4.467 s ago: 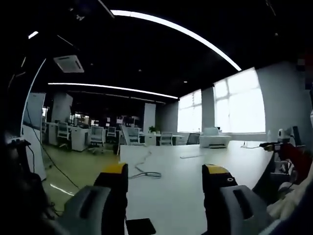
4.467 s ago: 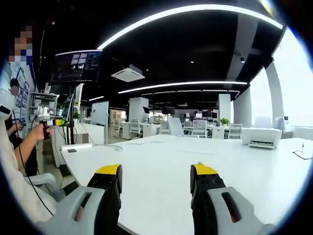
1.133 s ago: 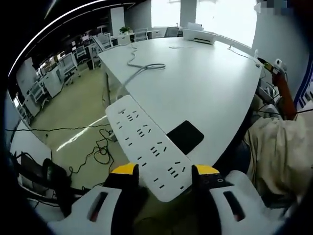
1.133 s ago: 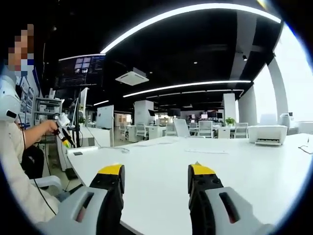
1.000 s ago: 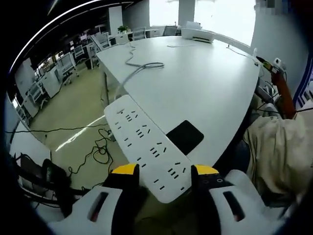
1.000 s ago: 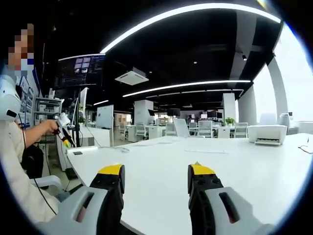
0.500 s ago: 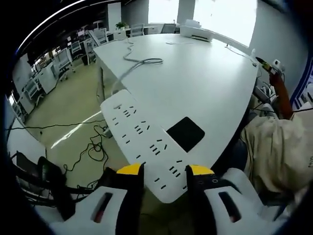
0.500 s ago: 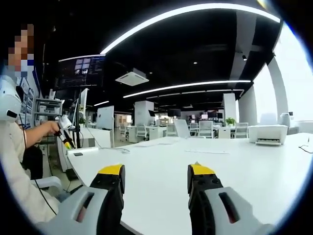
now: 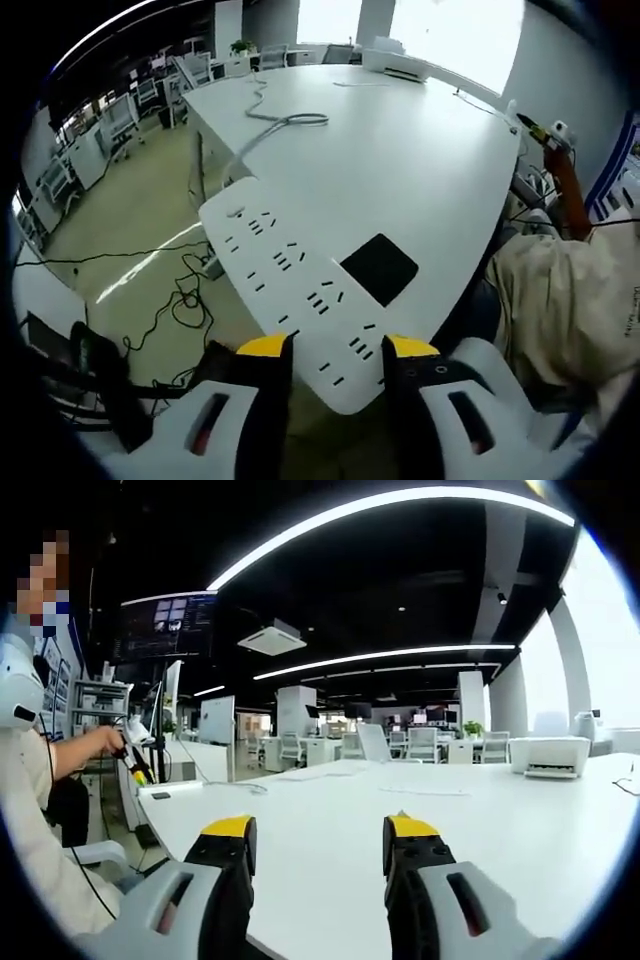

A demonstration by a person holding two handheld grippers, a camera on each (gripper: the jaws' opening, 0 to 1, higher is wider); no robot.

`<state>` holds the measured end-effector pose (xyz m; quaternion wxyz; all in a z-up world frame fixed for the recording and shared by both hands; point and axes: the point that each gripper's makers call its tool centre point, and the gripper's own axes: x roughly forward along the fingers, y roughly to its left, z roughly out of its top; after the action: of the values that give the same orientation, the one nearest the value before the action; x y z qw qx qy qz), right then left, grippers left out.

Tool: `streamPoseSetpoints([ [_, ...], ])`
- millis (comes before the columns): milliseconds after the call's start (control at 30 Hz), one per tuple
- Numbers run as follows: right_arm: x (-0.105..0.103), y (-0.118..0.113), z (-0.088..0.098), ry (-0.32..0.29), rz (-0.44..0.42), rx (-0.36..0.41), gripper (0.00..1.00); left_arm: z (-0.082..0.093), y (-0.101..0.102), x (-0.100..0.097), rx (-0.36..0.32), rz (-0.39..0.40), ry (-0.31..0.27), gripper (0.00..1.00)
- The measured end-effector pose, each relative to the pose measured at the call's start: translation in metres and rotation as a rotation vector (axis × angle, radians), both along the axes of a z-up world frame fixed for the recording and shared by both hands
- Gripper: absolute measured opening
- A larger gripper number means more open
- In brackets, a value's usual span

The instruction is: Pick up the power strip scattered on the table, fix it on the side mounting bracket of the table, and press the switch

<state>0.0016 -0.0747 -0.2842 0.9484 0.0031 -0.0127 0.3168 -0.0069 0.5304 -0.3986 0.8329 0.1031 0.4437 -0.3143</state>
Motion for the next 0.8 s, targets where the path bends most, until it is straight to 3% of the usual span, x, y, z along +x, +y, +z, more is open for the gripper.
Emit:
streamPoseSetpoints([
  [333,0.0003,0.0016,0.0002,0.002,0.003,0.003,0.46,-0.0013,-0.0051,0.0001,0.057,-0.045,0.058,0.41],
  [800,0.0036,0.0079,-0.0035,0.010,0.021,0.017,0.44,-0.0040,-0.0052,-0.0001,0.128,-0.040,0.142,0.40],
])
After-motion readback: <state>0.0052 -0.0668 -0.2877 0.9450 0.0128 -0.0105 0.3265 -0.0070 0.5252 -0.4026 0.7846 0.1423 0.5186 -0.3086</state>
